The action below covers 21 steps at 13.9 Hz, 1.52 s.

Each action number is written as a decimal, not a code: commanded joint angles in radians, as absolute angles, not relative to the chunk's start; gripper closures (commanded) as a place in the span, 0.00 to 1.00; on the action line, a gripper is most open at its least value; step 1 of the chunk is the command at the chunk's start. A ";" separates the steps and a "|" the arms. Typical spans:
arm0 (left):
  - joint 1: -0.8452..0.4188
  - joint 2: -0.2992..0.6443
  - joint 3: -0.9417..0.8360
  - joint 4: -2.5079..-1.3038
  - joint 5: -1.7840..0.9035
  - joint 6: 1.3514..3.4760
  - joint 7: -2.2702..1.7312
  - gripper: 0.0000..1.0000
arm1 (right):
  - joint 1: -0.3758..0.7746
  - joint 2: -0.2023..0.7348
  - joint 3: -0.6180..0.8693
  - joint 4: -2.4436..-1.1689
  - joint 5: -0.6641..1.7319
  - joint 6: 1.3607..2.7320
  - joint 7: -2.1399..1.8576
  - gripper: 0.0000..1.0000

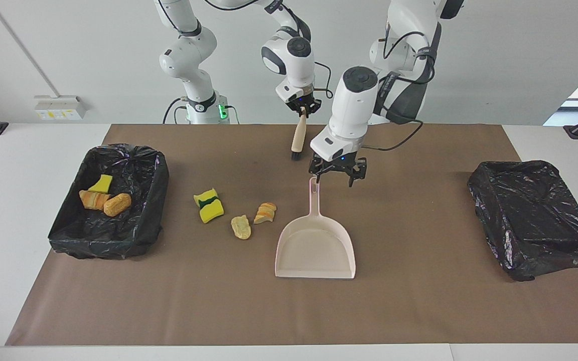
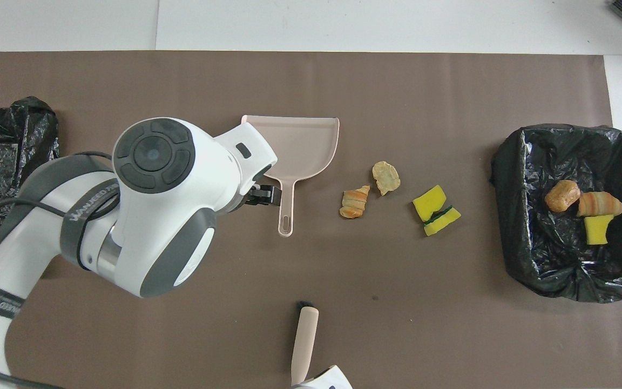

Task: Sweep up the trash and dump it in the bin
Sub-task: 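Reach the left gripper toward the dustpan handle, then hold the dustpan with the left gripper while the right gripper grasps the brush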

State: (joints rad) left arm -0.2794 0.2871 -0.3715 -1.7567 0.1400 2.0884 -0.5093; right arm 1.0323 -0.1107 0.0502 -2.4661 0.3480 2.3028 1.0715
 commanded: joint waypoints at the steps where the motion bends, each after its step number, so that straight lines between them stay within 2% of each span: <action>1: -0.293 0.343 -0.373 -1.735 0.198 2.131 -0.558 0.00 | 0.958 -0.158 0.044 -2.421 0.358 2.161 1.002 1.00; 7: -0.318 0.435 -0.377 -1.732 0.253 2.216 -0.629 0.00 | 0.744 -0.362 0.041 -2.421 0.211 1.824 0.856 1.00; 8: -0.318 0.436 -0.379 -1.732 0.253 2.217 -0.627 0.04 | 0.700 -0.373 0.041 -2.421 0.168 1.790 0.815 1.00; 11: -0.318 0.433 -0.379 -1.724 0.258 2.197 -0.617 0.62 | 0.547 -0.351 0.043 -2.416 -0.071 1.788 0.660 1.00; 13: -0.316 0.425 -0.377 -1.721 0.264 2.195 -0.601 0.92 | 0.453 -0.315 0.043 -2.398 -0.187 1.796 0.562 1.00; 14: -0.318 0.426 -0.377 -1.723 0.271 2.194 -0.586 0.99 | 0.402 -0.289 0.043 -2.376 -0.234 1.796 0.525 1.00; 18: -0.295 0.368 -0.373 -1.723 0.272 2.090 -0.398 1.00 | 0.252 -0.192 0.043 -2.345 -0.348 1.873 0.413 1.00; 21: -0.262 0.301 -0.370 -1.735 0.272 1.959 -0.133 1.00 | 0.241 -0.085 0.044 -2.303 -0.357 1.916 0.411 1.00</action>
